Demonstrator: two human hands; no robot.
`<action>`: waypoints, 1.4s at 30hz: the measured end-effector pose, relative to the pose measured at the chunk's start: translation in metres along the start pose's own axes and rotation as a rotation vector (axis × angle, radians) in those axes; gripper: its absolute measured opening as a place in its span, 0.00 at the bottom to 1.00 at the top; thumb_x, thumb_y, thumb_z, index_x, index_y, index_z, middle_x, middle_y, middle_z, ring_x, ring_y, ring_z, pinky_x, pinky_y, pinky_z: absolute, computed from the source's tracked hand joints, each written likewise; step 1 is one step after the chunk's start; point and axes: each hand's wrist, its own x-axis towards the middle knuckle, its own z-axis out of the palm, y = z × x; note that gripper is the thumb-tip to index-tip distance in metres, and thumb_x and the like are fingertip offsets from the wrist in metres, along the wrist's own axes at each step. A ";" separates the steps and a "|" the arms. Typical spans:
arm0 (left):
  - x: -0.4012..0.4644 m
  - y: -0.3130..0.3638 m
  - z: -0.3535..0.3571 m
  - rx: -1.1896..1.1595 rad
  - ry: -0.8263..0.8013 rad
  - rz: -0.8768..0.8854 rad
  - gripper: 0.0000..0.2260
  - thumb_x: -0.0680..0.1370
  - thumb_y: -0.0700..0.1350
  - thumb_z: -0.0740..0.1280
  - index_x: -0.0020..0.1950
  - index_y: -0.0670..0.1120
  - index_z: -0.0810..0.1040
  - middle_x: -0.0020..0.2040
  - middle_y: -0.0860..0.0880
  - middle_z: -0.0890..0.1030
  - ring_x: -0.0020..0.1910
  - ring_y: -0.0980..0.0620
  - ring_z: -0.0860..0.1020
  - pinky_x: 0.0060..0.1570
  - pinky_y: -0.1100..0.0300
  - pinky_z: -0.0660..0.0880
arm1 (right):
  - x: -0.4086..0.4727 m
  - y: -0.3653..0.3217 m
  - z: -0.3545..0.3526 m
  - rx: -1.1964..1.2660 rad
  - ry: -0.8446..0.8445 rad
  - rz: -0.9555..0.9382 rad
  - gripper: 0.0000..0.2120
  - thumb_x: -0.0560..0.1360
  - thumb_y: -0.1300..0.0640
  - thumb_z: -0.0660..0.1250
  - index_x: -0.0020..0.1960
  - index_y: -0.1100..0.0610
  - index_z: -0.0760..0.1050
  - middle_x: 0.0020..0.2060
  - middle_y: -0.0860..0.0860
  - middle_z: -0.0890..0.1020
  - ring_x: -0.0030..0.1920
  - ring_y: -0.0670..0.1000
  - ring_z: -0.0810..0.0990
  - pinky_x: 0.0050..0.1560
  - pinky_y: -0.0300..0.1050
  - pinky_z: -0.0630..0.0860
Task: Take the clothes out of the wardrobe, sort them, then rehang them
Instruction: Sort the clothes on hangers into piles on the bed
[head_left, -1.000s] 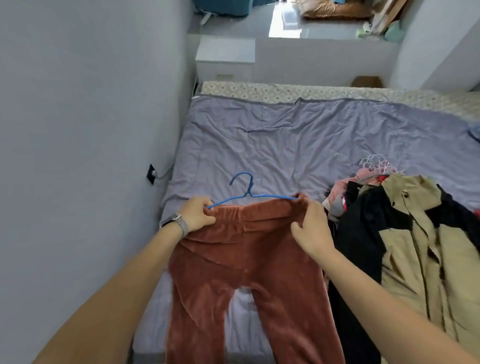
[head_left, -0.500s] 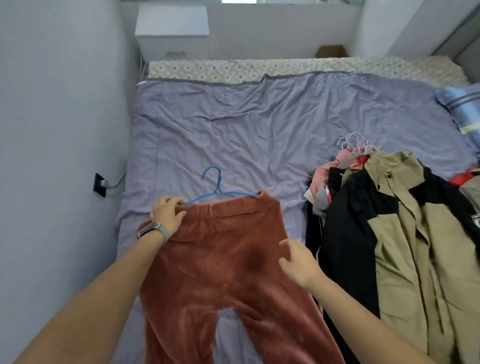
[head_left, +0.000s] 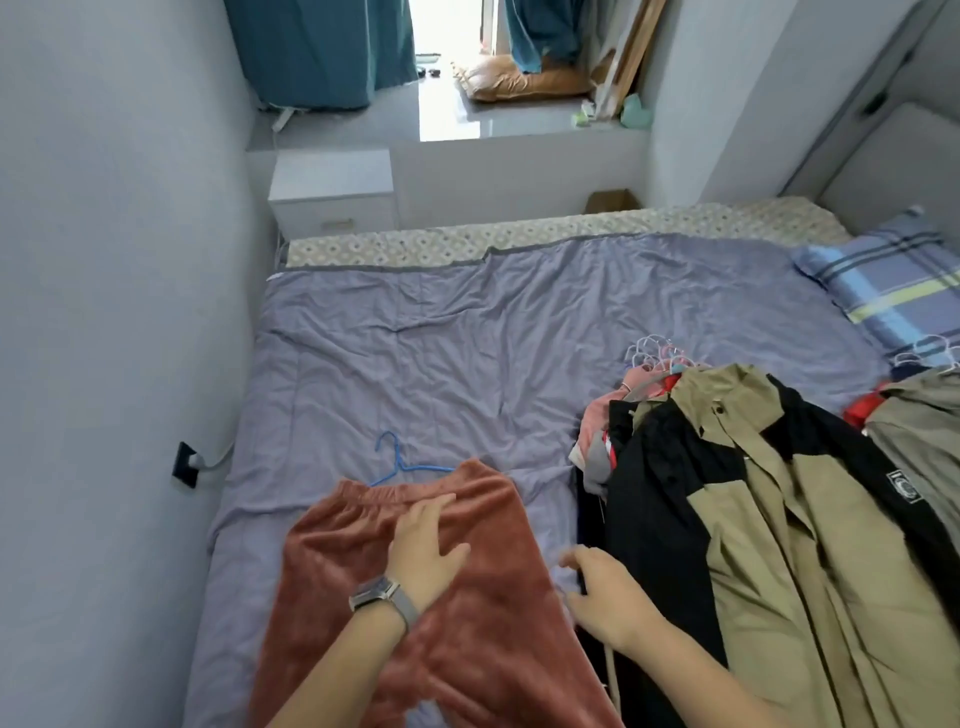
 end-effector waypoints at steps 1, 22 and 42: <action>-0.005 0.018 0.007 0.009 -0.008 0.032 0.30 0.67 0.55 0.68 0.68 0.50 0.69 0.66 0.50 0.71 0.66 0.49 0.68 0.67 0.55 0.64 | -0.009 0.006 -0.012 -0.021 0.004 -0.019 0.16 0.74 0.57 0.63 0.62 0.54 0.72 0.59 0.49 0.75 0.58 0.48 0.75 0.58 0.39 0.72; -0.152 0.306 0.175 0.154 -0.064 -0.001 0.29 0.73 0.51 0.69 0.72 0.49 0.63 0.62 0.49 0.74 0.62 0.52 0.72 0.60 0.63 0.67 | -0.181 0.262 -0.235 -0.050 0.173 -0.015 0.19 0.74 0.60 0.62 0.65 0.58 0.71 0.59 0.54 0.77 0.60 0.53 0.75 0.58 0.41 0.70; -0.031 0.413 0.239 0.147 0.070 -0.109 0.23 0.73 0.45 0.69 0.67 0.48 0.70 0.47 0.49 0.73 0.46 0.53 0.72 0.48 0.65 0.68 | -0.066 0.426 -0.315 0.003 0.049 0.043 0.23 0.72 0.59 0.62 0.67 0.55 0.68 0.63 0.54 0.73 0.63 0.54 0.72 0.63 0.47 0.71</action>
